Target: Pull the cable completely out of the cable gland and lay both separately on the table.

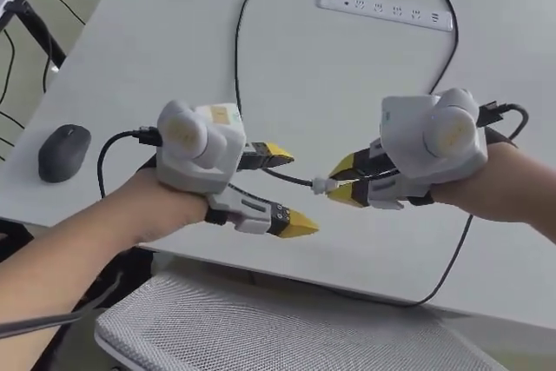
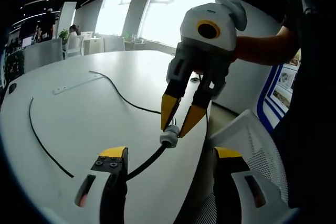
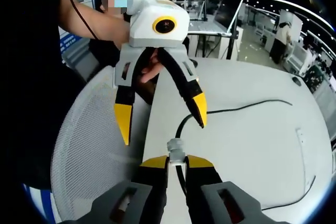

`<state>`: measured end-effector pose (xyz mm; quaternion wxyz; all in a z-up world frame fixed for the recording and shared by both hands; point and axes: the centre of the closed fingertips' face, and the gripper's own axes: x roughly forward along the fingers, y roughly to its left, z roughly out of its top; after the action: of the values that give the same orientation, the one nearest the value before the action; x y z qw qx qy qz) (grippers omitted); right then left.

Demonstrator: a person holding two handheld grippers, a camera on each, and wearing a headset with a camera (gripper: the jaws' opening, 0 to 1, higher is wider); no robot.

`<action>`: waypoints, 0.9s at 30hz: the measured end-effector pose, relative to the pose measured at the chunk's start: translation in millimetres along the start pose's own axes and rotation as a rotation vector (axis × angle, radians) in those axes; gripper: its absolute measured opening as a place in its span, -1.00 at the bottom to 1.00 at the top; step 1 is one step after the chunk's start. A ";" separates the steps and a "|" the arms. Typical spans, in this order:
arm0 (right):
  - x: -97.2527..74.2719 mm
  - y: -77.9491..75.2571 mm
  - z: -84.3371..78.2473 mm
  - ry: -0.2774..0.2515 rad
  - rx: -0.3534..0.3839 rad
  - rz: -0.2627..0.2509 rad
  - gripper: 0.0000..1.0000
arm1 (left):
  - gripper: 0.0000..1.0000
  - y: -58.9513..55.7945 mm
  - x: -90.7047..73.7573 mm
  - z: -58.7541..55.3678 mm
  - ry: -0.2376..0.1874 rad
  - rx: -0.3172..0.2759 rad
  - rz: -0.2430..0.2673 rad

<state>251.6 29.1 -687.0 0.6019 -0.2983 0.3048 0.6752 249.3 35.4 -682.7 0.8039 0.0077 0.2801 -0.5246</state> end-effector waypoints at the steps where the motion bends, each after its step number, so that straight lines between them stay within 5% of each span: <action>1: -0.8 1.1 0.0 0.000 -0.004 0.002 -0.88 | 0.29 -0.5 1.0 1.1 -0.005 -0.006 -0.005; 10: -6.4 13.8 2.9 0.006 -0.022 0.022 -0.88 | 0.10 -2.2 6.2 5.8 -0.021 0.001 -0.033; 27: -13.8 12.4 5.7 -0.028 -0.013 0.040 -0.88 | -0.35 -7.1 7.3 14.8 -0.063 -0.016 -0.079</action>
<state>240.4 23.7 -672.1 0.5906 -0.2867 0.2978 0.6931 252.0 21.6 -671.6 0.7912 -0.0264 0.2589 -0.5535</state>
